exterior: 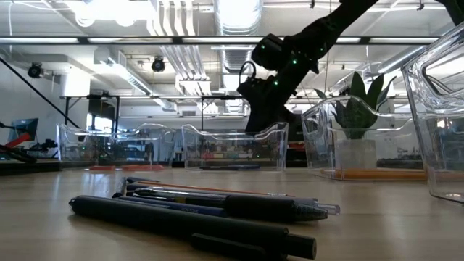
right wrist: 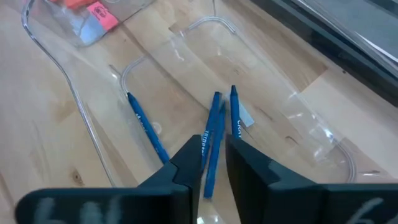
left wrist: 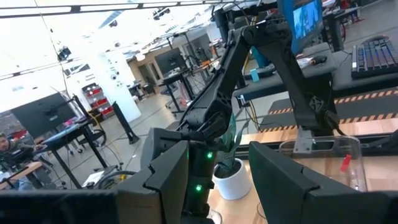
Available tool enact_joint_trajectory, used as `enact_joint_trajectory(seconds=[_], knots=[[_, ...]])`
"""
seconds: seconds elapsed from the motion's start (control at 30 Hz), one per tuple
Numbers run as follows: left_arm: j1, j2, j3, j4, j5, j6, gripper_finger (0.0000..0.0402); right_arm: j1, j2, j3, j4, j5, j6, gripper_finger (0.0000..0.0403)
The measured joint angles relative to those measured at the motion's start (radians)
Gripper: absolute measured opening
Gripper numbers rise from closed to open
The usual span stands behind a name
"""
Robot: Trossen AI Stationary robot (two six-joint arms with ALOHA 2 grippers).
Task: Sort crayons/erasers/pens/pencils in bins
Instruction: Put the blue crayon into the top right transparent bin
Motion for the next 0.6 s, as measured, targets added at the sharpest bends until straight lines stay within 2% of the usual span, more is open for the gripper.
enact_joint_trajectory(seconds=[0.2,0.27,0.4,0.47,0.53,0.6], knots=[[0.0,0.0,0.0,-0.002,-0.033,0.0,0.0156,0.0,-0.002,0.002,-0.011,-0.002,0.001,0.0091],[-0.002,0.0,0.0,-0.004,-0.124,-0.002,0.0156,0.0,-0.006,0.031,-0.074,-0.003,0.002,0.0099],[-0.028,-0.004,-0.002,-0.028,-0.398,-0.003,0.0156,0.002,-0.033,0.153,-0.263,-0.003,-0.012,0.0109],[-0.046,-0.007,-0.003,-0.039,-0.47,-0.003,0.0156,0.012,-0.046,0.207,-0.347,-0.002,-0.039,0.0111],[-0.064,-0.008,-0.006,-0.039,-0.477,-0.006,0.0156,0.032,-0.055,0.257,-0.42,-0.002,-0.063,0.0111],[-0.07,-0.005,-0.014,-0.056,-0.437,-0.052,0.0156,0.058,-0.066,0.303,-0.468,-0.003,-0.079,0.0108]])
